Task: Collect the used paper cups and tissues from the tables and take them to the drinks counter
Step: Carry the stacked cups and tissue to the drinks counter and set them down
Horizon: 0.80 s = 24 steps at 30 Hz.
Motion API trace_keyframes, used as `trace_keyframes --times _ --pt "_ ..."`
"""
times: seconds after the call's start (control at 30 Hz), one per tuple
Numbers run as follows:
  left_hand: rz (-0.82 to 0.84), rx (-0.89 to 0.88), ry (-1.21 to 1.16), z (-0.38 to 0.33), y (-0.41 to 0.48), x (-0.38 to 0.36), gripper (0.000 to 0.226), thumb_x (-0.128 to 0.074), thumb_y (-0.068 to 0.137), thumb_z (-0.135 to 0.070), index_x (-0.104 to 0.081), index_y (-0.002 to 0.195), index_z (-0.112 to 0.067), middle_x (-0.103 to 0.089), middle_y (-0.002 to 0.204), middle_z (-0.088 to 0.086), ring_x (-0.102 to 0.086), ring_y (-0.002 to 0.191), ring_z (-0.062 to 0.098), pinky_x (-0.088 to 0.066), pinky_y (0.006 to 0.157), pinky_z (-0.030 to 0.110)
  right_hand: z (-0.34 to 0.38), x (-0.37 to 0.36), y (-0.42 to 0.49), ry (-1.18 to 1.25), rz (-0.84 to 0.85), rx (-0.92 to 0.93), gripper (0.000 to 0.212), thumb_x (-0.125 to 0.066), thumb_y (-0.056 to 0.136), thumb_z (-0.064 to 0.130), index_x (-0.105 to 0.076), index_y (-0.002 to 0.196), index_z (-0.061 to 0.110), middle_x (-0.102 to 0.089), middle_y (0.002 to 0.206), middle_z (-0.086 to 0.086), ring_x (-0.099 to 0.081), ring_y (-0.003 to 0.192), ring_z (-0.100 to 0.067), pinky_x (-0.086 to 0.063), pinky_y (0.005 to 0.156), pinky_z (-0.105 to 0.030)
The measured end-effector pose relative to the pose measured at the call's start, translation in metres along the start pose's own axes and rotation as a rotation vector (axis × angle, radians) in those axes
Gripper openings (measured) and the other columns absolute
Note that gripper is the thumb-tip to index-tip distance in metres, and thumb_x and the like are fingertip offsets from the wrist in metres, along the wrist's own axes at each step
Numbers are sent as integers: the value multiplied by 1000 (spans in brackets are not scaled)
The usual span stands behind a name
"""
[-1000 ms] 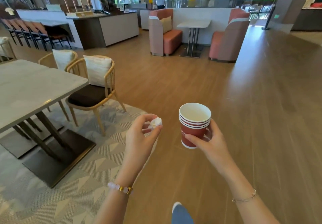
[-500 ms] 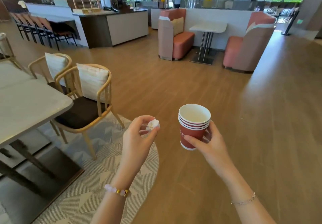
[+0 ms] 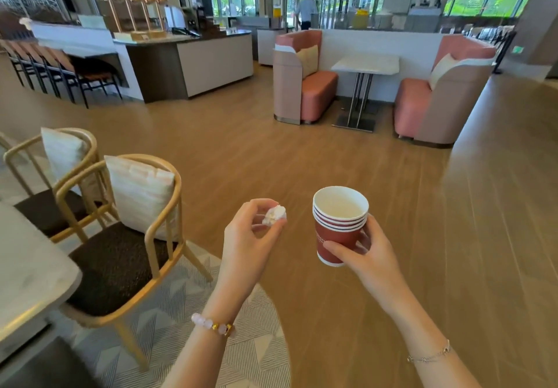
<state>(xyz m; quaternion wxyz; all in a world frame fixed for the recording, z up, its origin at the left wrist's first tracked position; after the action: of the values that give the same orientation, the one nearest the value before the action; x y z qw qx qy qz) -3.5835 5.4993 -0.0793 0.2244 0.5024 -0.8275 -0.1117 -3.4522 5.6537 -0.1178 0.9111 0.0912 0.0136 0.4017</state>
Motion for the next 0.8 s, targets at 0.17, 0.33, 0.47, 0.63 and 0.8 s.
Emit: trace_keyframes --times 0.17,0.33,0.47,0.63,0.8 --pt "11 0 9 40 92 -7 15 -69 83 -18 -63 94 -26 -65 95 -12 -61 85 1 -52 76 21 -16 -25 97 10 -13 3 65 -83 68 10 -53 123 25 -65 114 6 -63 99 0 -49 76 -12" --pt "-22 4 23 88 178 -19 15 -69 82 -18 -63 95 -25 -65 94 -13 -60 84 0 -51 74 16 -40 -44 202 15 17 12 61 -82 70 11 -53 118 33 -64 113 12 -62 100 1 -49 77 -12" --pt "-44 8 42 125 258 -39 18 -70 82 -17 -63 93 -29 -65 93 -16 -60 83 -1 -49 73 13 -65 -55 298 22 45 21 60 -82 70 10 -54 119 30 -65 112 11 -62 100 -1 -49 77 -12" --pt "-78 7 67 161 375 -69 19 -70 82 -18 -62 93 -30 -65 94 -15 -61 83 1 -49 72 13 -84 -66 430 22 88 21 67 -85 66 17 -52 124 24 -64 115 7 -62 102 -3 -49 78 -14" --pt "-112 42 58 194 471 -97 16 -71 82 -19 -63 91 -29 -66 93 -13 -62 83 2 -49 72 15 -93 -74 542 27 112 15 73 -81 58 31 -52 125 27 -65 114 11 -62 104 -3 -50 79 -16"
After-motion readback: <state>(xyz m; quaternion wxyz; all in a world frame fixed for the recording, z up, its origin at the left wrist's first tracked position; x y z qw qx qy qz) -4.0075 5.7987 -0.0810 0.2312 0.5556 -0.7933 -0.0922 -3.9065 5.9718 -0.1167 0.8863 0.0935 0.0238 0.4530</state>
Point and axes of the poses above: each hand's wrist, its own y-axis towards the middle knuckle, its own x-axis out of the back of the hand, z = x × y, the point moved 3 cm from there along y, towards the middle knuckle
